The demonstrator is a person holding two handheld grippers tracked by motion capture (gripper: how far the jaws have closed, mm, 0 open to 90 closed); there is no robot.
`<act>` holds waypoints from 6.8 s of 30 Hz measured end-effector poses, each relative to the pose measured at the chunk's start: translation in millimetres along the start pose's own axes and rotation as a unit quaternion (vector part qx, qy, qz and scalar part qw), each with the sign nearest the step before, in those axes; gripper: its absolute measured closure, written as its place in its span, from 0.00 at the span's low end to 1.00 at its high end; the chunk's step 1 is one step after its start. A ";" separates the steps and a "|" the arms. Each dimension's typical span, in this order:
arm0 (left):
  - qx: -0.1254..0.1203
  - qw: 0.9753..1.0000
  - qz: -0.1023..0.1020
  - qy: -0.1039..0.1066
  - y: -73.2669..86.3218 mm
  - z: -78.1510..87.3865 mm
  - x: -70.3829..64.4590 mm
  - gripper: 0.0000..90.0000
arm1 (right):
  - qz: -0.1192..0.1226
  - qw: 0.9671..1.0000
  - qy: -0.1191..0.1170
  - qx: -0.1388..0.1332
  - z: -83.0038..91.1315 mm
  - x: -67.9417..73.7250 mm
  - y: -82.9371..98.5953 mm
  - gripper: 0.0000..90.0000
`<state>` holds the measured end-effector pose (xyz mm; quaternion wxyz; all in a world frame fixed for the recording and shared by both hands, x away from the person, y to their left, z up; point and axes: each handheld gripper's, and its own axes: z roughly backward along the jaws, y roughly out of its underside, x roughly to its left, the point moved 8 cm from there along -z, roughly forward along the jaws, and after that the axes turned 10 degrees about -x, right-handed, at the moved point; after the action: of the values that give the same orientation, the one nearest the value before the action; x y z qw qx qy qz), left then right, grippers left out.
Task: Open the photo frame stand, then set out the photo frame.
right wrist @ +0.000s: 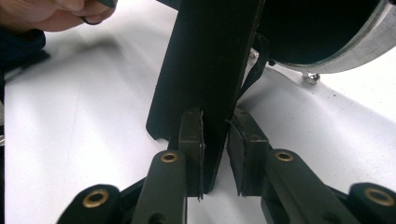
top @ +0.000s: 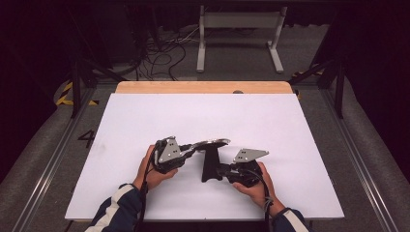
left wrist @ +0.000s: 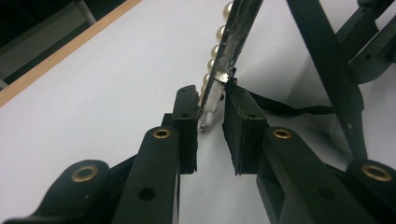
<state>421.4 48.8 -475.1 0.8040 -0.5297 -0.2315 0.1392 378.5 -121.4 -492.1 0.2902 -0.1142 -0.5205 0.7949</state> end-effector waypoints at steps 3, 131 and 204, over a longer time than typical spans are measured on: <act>-0.003 1.000 -0.003 0.003 -2.7 2.6 -1.5 0.82 | 0.005 1.000 0.003 0.001 0.4 0.2 0.1 0.85; 0.034 0.998 -0.039 0.020 -3.0 -5.6 -17.4 0.88 | 0.043 0.989 0.140 0.022 -33.9 33.9 6.5 1.00; -0.006 0.998 0.027 0.053 -7.0 -36.5 -27.2 0.71 | 0.006 0.987 0.157 0.030 -11.1 -10.1 17.7 0.96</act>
<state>417.0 4.4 -486.9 0.8080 -0.5471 -0.1751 0.1308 385.9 -123.9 -514.0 0.3667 -0.2316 -0.4436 0.7843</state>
